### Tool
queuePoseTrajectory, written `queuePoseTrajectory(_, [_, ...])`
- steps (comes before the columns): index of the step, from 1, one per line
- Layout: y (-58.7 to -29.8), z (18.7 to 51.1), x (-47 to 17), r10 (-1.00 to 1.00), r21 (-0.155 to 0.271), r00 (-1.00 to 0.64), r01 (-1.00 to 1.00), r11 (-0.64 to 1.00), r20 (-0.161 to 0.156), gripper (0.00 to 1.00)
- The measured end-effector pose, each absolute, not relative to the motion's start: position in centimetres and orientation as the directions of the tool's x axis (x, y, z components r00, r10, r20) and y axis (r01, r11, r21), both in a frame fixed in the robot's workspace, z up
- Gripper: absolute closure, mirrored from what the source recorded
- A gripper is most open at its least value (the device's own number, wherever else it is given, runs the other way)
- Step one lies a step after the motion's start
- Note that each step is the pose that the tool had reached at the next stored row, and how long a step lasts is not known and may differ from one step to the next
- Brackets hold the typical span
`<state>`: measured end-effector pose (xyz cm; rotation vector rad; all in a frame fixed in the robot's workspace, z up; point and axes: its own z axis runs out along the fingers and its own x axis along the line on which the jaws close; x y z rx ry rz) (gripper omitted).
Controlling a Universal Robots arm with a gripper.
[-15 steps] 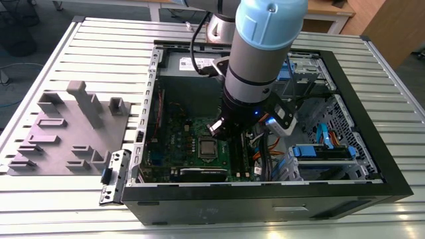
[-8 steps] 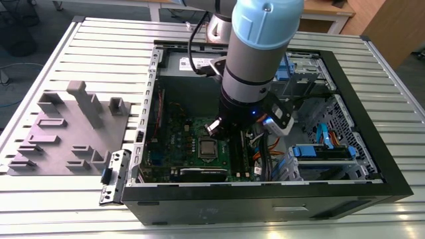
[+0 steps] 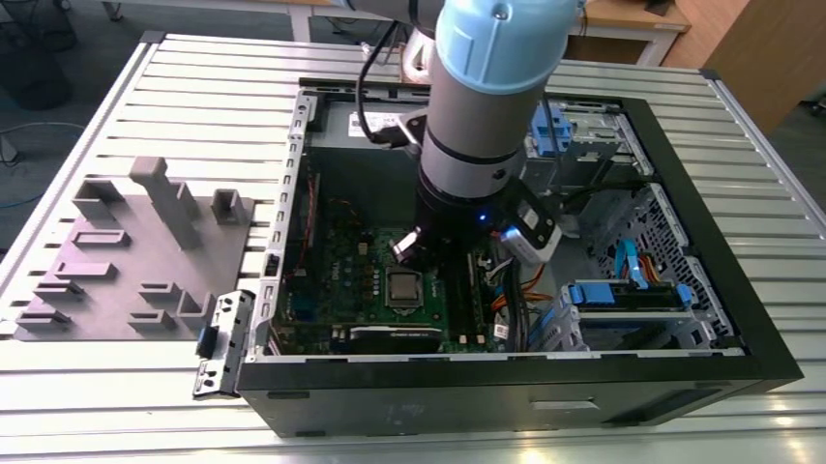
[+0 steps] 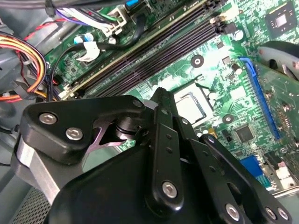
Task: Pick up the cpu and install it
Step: 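Close the cpu cover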
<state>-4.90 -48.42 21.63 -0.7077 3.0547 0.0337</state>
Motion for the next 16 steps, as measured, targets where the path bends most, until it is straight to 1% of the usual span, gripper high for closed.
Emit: queuePoseTrajectory(16, [-46.7,21.6,-5.1,-0.44,0.02,-0.898,-0.44,0.898,-0.011,0.89])
